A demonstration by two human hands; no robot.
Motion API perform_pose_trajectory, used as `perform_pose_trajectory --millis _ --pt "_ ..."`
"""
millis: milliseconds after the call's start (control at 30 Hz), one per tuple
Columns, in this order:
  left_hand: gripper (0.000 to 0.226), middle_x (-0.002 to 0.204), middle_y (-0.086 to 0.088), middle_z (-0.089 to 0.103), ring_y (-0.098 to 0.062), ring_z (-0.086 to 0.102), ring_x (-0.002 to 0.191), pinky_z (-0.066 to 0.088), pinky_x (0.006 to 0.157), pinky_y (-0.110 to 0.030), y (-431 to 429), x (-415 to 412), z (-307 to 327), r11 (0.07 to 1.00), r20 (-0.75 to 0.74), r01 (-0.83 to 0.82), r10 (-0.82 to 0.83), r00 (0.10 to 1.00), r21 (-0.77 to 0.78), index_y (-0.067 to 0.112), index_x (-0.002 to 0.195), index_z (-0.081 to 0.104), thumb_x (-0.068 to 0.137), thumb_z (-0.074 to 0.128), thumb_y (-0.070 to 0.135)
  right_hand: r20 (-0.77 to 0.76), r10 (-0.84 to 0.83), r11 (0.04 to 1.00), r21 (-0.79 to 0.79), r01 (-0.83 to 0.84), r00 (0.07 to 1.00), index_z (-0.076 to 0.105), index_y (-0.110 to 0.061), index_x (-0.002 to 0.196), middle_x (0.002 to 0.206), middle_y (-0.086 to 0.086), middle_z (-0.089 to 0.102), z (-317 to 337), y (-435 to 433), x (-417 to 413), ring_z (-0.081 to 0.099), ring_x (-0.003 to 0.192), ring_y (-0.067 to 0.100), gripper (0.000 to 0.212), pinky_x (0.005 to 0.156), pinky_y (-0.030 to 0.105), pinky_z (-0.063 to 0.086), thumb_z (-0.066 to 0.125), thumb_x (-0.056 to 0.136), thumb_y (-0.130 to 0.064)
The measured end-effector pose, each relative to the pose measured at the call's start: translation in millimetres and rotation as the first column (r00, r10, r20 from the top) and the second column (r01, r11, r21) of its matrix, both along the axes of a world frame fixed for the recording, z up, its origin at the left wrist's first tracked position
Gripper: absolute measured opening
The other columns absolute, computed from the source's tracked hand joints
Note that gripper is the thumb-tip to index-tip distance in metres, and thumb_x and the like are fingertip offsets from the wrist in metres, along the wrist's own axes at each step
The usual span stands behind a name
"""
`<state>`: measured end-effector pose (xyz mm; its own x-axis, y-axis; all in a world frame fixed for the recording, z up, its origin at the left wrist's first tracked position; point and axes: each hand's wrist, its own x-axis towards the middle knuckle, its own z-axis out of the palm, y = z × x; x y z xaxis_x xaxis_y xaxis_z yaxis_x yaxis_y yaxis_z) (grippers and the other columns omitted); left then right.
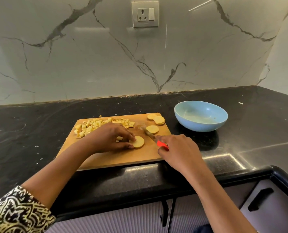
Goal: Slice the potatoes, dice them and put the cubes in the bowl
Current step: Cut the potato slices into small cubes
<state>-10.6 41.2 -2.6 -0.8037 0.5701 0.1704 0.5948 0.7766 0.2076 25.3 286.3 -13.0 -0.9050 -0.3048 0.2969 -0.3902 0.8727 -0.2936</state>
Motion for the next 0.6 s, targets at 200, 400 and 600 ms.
perform_pose_trajectory --millis 200,400,600 --pt "0.029 0.115 0.008 0.067 -0.006 0.061 0.102 0.051 0.088 -0.021 4 1 -3 1.0 -0.048 0.005 -0.005 0.999 -0.003 0.025 0.111 0.07 0.086 0.062 0.038 -0.005 0.011 1.0 -0.017 -0.011 1.0 0.052 -0.041 0.133 0.104 -0.009 0.067 2 1 1 0.059 0.092 0.012 0.041 0.069 0.023 0.04 0.051 0.093 -0.034" --pt "0.025 0.114 0.007 0.068 -0.007 0.064 0.101 0.052 0.088 -0.023 4 -2 -7 0.999 -0.092 0.033 -0.033 0.995 0.001 0.024 0.111 0.07 0.086 0.068 0.025 0.012 0.073 0.997 -0.034 -0.073 0.997 0.052 -0.041 0.133 0.097 -0.008 0.064 7 -2 6 0.049 0.083 0.009 0.042 0.068 0.022 0.034 0.052 0.092 -0.033" --pt "0.022 0.108 0.006 0.071 -0.009 0.066 0.098 0.055 0.088 -0.038 4 -1 -9 0.999 -0.125 0.039 -0.038 0.991 0.01 0.022 0.107 0.072 0.085 0.069 0.025 0.052 0.096 0.995 0.031 -0.098 0.994 0.052 -0.037 0.134 0.086 -0.011 0.053 17 -6 7 0.05 0.078 0.008 0.042 0.062 0.022 0.036 0.053 0.093 -0.032"
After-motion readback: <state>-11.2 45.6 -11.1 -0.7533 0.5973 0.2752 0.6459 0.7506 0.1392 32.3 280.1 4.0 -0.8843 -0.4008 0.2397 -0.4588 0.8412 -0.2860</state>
